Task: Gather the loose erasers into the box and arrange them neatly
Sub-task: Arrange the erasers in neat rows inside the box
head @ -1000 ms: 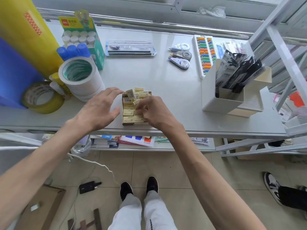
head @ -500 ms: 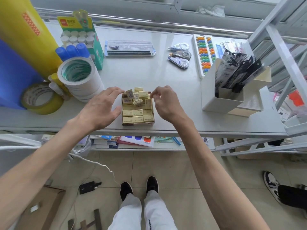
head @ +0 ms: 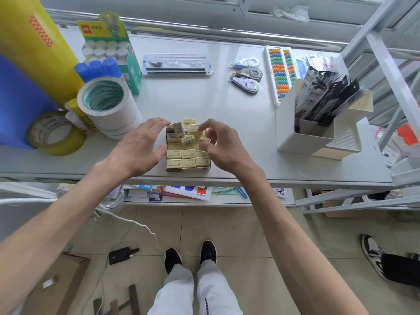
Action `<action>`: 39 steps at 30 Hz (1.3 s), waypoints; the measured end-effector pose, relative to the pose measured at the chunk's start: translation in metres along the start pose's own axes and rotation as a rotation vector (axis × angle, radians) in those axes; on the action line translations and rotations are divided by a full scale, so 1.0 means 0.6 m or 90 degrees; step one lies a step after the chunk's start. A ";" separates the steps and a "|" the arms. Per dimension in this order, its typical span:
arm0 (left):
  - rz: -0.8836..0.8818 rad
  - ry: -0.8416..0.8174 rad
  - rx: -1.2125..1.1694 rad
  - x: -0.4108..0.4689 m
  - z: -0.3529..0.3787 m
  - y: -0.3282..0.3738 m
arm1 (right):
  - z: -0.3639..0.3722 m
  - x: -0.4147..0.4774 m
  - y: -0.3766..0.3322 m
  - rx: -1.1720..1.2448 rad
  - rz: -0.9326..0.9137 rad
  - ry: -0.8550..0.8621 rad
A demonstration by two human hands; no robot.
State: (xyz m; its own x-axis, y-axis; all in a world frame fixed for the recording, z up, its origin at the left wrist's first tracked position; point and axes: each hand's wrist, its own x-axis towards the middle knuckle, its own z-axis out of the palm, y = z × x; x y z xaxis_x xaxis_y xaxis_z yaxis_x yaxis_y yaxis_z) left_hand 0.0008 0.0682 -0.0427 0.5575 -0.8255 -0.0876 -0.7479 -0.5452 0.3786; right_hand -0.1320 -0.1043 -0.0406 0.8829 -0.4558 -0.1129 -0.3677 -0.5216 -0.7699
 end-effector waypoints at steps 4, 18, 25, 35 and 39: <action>-0.004 0.000 0.000 0.001 0.004 0.002 | -0.002 0.003 0.000 -0.012 0.026 -0.002; -0.034 0.003 -0.005 0.000 0.000 0.008 | -0.024 0.012 -0.018 -0.154 0.032 -0.158; -0.038 0.001 -0.014 -0.002 0.002 0.009 | -0.016 0.007 -0.024 -0.217 0.008 -0.163; -0.047 0.004 -0.016 -0.002 -0.002 0.010 | 0.006 0.005 -0.031 -0.122 -0.017 -0.021; -0.056 0.007 -0.017 -0.002 -0.003 0.008 | 0.026 0.005 -0.030 -0.145 -0.023 -0.042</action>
State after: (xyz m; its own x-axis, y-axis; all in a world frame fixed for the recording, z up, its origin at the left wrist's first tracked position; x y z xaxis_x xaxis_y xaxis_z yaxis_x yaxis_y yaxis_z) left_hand -0.0029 0.0671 -0.0393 0.6250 -0.7725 -0.1122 -0.6859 -0.6121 0.3936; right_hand -0.1181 -0.0851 -0.0368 0.9110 -0.3900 -0.1344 -0.3856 -0.6894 -0.6132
